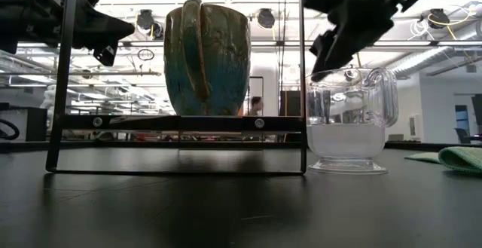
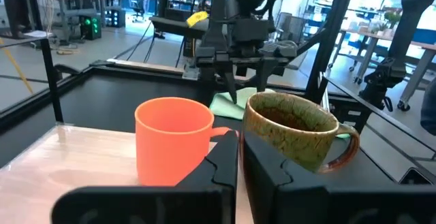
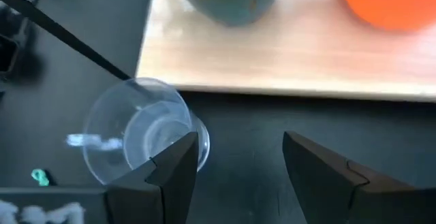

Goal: Stack small to large cups/mugs on shelf
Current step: Put the transparent mug on the shelf

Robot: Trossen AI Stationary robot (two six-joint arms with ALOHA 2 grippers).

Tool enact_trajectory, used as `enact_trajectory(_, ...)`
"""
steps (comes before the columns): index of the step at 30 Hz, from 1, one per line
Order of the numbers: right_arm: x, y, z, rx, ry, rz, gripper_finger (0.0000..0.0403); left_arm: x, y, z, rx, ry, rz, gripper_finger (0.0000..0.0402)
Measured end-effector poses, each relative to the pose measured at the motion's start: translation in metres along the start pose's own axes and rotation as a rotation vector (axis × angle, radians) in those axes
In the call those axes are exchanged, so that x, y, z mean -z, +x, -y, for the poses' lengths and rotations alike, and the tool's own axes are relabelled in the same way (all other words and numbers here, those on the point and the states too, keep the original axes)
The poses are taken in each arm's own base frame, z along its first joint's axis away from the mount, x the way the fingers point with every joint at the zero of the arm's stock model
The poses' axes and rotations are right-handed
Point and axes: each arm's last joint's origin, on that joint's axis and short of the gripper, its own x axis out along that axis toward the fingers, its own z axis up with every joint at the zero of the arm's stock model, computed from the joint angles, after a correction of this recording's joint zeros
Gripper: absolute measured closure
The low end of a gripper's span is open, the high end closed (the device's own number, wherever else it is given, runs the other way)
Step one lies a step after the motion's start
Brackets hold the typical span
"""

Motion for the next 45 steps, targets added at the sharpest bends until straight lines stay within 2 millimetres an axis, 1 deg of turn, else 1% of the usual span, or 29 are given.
enact_trajectory(3, -0.006, 0.006, 0.004, 0.003, 0.017, -0.032, 0.0197, 0.001, 0.0, 0.0, 0.005, 0.0, -0.01, 0.038)
enact_trajectory(8, -0.014, 0.017, 0.001, -0.047, 0.018, -0.058, 0.0197, 0.004, 0.0, 0.0, 0.0, 0.01, -0.045, 0.038)
enact_trajectory(11, -0.02, 0.018, -0.001, -0.056, 0.029, -0.052, 0.0197, 0.005, 0.0, 0.0, 0.0, 0.011, -0.051, 0.038)
enact_trajectory(16, -0.024, 0.014, -0.009, -0.128, 0.036, -0.061, 0.0197, 0.006, 0.0, 0.0, 0.002, 0.029, -0.058, 0.038)
enact_trajectory(25, -0.022, 0.015, -0.015, -0.139, 0.04, -0.085, 0.0197, 0.008, 0.0, -0.001, 0.0, 0.042, -0.084, 0.038)
enact_trajectory(33, -0.022, 0.015, -0.016, -0.12, 0.052, -0.081, 0.0197, 0.009, 0.0, -0.001, 0.0, 0.069, -0.096, 0.038)
enact_trajectory(42, -0.017, 0.016, -0.029, -0.139, 0.051, -0.112, 0.0197, 0.009, 0.0, -0.001, 0.0, 0.072, -0.096, 0.038)
enact_trajectory(45, -0.012, 0.018, -0.031, -0.109, 0.031, -0.117, 0.0197, 0.009, 0.0, -0.001, 0.0, 0.072, -0.096, 0.038)
